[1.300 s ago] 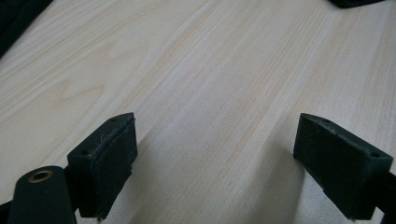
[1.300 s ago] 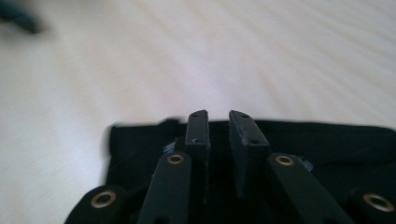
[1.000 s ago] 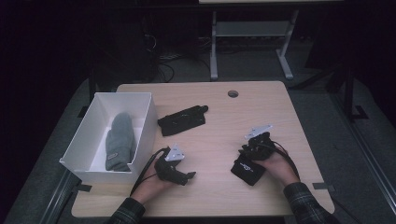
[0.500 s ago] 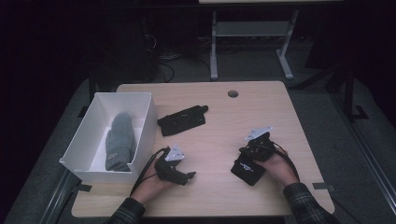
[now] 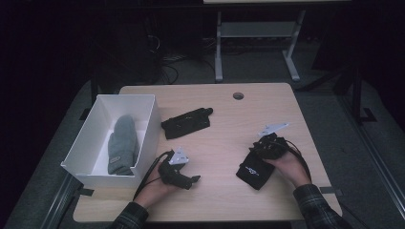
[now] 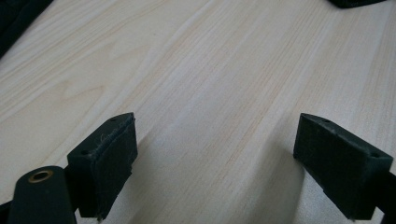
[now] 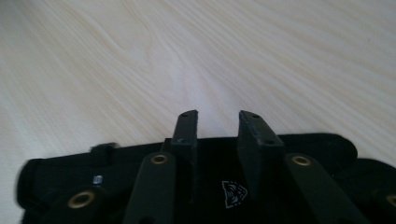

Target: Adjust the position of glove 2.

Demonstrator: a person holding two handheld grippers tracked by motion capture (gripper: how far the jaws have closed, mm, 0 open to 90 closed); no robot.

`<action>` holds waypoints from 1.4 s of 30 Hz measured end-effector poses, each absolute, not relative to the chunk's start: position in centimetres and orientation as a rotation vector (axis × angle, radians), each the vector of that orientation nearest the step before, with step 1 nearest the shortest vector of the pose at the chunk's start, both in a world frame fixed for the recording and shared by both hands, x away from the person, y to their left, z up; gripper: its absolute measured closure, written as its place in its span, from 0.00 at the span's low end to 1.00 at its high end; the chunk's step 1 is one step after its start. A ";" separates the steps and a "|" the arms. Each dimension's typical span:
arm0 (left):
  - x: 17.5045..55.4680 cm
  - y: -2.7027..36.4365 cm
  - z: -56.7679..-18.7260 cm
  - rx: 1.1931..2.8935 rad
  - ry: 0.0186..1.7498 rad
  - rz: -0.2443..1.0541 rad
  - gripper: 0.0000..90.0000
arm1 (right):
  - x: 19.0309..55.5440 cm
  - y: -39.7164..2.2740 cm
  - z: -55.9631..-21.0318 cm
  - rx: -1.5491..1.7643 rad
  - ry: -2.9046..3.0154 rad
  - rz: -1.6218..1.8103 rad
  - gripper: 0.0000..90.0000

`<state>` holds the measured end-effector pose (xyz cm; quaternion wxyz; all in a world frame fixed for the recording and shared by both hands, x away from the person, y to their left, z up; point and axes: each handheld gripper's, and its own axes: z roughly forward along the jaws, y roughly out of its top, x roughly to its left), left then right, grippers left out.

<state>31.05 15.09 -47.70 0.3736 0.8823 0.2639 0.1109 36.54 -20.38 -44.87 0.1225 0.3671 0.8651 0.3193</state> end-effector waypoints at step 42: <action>31.1 15.0 -47.7 2.262 0.673 0.290 0.14 | 36.4 -20.5 -41.8 0.983 2.402 1.384 0.94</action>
